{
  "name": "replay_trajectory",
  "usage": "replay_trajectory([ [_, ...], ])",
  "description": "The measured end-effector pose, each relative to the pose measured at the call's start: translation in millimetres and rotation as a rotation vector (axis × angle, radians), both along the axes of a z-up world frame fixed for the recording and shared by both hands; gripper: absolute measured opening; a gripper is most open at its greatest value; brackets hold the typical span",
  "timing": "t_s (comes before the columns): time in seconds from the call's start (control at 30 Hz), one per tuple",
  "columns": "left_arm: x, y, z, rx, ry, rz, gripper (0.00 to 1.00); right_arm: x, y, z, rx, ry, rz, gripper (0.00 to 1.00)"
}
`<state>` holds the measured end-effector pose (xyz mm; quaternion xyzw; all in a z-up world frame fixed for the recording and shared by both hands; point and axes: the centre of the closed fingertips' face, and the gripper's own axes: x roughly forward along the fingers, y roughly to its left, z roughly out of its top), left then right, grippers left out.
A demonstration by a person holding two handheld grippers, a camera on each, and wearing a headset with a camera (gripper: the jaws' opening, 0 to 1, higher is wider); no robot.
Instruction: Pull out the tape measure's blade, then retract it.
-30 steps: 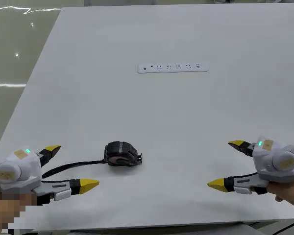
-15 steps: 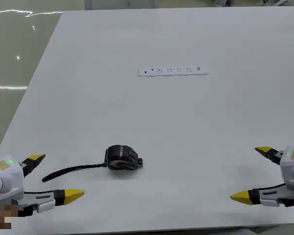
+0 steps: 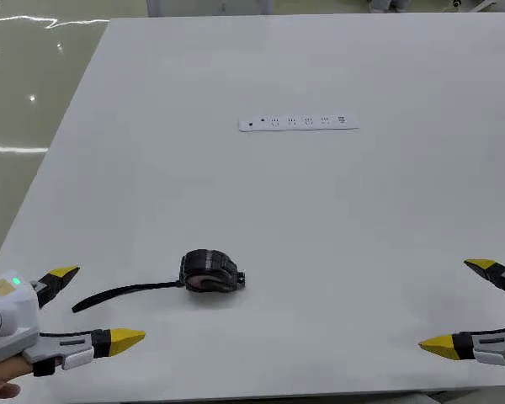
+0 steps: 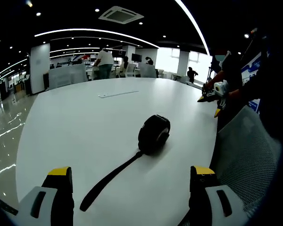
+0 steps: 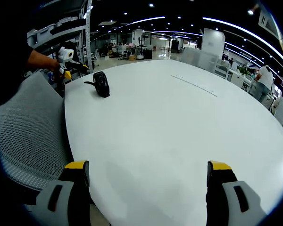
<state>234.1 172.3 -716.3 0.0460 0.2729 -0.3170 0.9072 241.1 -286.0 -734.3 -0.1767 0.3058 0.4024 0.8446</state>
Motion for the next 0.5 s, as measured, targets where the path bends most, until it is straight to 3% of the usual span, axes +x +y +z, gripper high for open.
replay_trajectory([
  [0.07,1.2,-1.4,1.0,-0.002,-0.002,-0.002,1.00,0.9,1.4,1.5,0.005,-0.007,0.003,1.00],
  [0.17,5.1,-2.9,5.3,-0.009,-0.031,-0.007,1.00,2.4,3.1,3.1,0.008,-0.009,0.004,1.00],
  [0.5,10.8,-6.2,6.4,-0.002,-0.025,-0.004,1.00,4.0,6.7,3.9,0.009,-0.012,0.013,1.00],
])
